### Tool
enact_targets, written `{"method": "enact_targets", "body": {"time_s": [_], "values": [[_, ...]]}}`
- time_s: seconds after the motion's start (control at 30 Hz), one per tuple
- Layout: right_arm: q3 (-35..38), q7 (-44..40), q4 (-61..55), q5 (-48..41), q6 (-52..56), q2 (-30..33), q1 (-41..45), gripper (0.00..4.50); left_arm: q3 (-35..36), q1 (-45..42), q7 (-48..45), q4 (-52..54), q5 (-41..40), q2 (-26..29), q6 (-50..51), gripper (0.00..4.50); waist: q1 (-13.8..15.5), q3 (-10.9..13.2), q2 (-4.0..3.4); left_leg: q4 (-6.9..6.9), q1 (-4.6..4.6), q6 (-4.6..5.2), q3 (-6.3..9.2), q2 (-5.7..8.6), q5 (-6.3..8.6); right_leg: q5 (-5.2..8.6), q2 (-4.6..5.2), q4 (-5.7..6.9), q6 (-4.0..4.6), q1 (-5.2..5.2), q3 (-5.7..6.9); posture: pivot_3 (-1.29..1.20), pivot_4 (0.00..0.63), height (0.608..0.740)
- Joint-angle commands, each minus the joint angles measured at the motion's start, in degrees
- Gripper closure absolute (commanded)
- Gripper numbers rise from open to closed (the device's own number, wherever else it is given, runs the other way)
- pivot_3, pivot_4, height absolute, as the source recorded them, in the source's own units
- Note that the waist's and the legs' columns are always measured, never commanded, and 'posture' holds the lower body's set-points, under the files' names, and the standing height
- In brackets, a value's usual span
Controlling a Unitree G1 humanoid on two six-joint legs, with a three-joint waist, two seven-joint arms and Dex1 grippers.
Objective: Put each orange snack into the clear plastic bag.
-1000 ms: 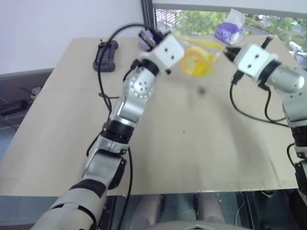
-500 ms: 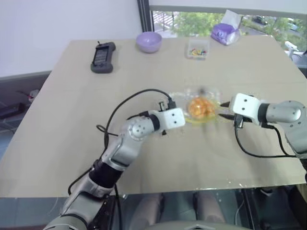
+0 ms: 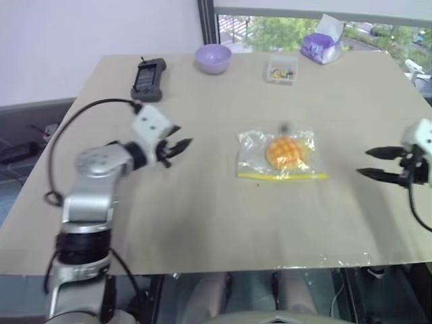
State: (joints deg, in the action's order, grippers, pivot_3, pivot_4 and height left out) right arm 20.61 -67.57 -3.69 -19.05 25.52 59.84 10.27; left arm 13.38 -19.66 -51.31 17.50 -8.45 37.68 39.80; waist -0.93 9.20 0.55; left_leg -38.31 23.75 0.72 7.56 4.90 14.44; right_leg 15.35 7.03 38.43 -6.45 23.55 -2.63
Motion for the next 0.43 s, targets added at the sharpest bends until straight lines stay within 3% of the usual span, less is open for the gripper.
{"method": "enact_targets", "body": {"time_s": [0.03, 0.17, 0.3, 0.37, 0.43], "values": [[8.16, -3.33, 2.99, -4.52, -1.91, 0.48, -2.34, 1.94, 5.57, 6.85, -5.29, 7.74, -8.55, 3.22, 3.45, 2.30, 0.04, 0.00, 0.00, 0.00, 0.02, 0.00, 0.00, -0.01, 0.00, 0.00, 0.00, -0.03, 0.00, 0.00, 0.00, 0.00, 0.150, 0.740], [12.20, -8.59, 5.45, -7.60, -1.91, 1.96, -6.30, 1.94, 11.17, 13.30, -7.83, 13.49, -17.23, 4.98, 6.92, 2.30, 0.29, 0.00, -0.01, 0.02, -0.02, 0.03, 0.06, -0.08, 0.03, 0.00, -0.03, 0.00, 0.01, -0.04, 0.07, 0.00, 0.150, 0.740], [14.06, -11.61, 6.52, -9.86, -2.46, 2.32, -8.09, 1.94, 12.77, 15.52, -6.74, 14.95, -19.91, 5.98, 6.67, 2.30, 0.23, 0.03, -0.06, 0.01, -0.18, 0.23, 0.04, -0.08, 0.14, 0.00, -0.02, 0.05, 0.01, -0.18, 0.07, 0.00, 0.150, 0.740], [13.96, -11.76, 7.26, -10.14, -3.29, 2.30, -7.77, 1.94, 12.65, 16.17, -5.71, 15.58, -20.83, 6.40, 6.26, 2.30, 0.12, 0.04, -0.09, 0.25, -1.02, 0.26, -0.01, -0.12, 0.18, 0.01, -0.03, -0.23, 0.02, -1.04, 0.06, 0.00, 0.150, 0.740], [13.63, -11.80, 7.89, -10.23, -3.79, 2.48, -7.50, 1.94, 12.33, 17.33, -5.40, 16.15, -21.51, 7.17, 5.80, 2.30, 0.09, 0.04, -0.09, 0.30, -1.07, 0.28, -0.02, -0.17, 0.19, 0.00, -0.08, -0.39, 0.01, -1.12, 0.06, 0.00, 0.150, 0.740]]}}
